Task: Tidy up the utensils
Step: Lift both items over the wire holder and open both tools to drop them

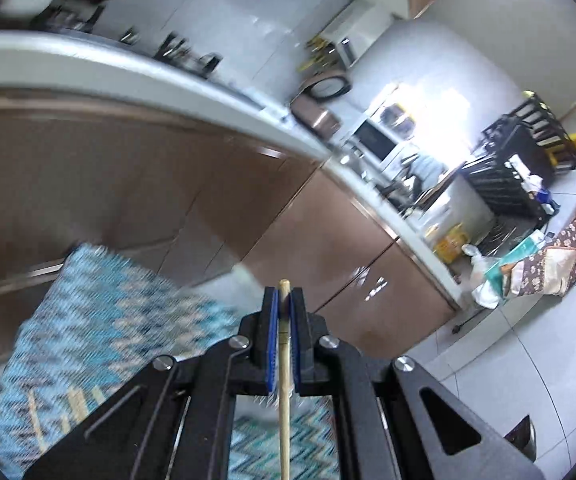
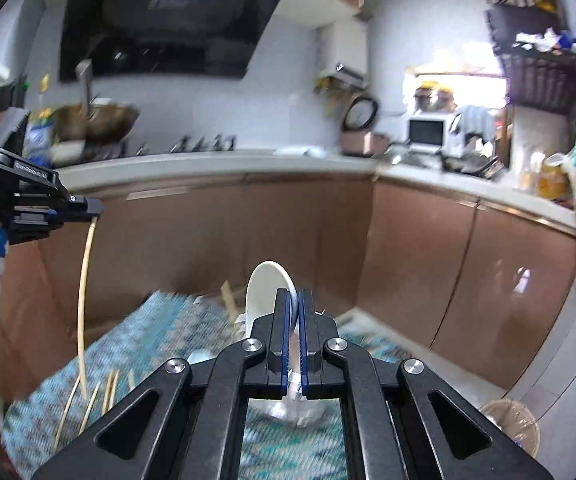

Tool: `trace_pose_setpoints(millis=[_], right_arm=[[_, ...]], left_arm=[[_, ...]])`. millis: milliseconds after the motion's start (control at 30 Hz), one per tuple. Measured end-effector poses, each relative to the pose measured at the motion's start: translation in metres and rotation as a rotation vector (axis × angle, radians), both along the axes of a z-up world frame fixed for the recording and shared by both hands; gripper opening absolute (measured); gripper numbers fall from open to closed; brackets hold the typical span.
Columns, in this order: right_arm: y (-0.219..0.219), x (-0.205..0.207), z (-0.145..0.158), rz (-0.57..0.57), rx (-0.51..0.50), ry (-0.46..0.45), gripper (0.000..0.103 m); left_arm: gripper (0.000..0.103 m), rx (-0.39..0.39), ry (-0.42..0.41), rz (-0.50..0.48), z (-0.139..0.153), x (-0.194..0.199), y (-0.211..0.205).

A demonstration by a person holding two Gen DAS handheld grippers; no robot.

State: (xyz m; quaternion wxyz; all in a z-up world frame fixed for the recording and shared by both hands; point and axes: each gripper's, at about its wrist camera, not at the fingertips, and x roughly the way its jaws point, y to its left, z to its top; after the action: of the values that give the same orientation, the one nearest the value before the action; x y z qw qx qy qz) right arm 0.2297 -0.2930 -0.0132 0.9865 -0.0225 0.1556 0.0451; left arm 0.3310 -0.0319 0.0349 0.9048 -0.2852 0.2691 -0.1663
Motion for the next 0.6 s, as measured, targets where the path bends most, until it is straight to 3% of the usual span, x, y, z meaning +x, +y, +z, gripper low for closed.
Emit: trace_pose_setpoints(millis=[133,233,400,600], right_arm=[[0.001,0.026,0.0,-0.072,-0.003,-0.079,0.004],[0.002,0.046,-0.011,-0.102,-0.017,-0.101,0.004],[0.004,0.073,-0.036,-0.122,-0.029,-0.105,0.004],[-0.002,0.086,-0.069,-0.149,-0.023,-0.092,0.004]], left_arm=[[0.005,0.032,-0.082,0.042,0.01,0.025,-0.036],[0.005,0.109,-0.144,0.096,0.005,0.039,-0.06],[0.005,0.206,-0.204,0.139,-0.029,0.061,-0.096],[0.005,0.26,-0.24,0.161,-0.07,0.066,-0.118]])
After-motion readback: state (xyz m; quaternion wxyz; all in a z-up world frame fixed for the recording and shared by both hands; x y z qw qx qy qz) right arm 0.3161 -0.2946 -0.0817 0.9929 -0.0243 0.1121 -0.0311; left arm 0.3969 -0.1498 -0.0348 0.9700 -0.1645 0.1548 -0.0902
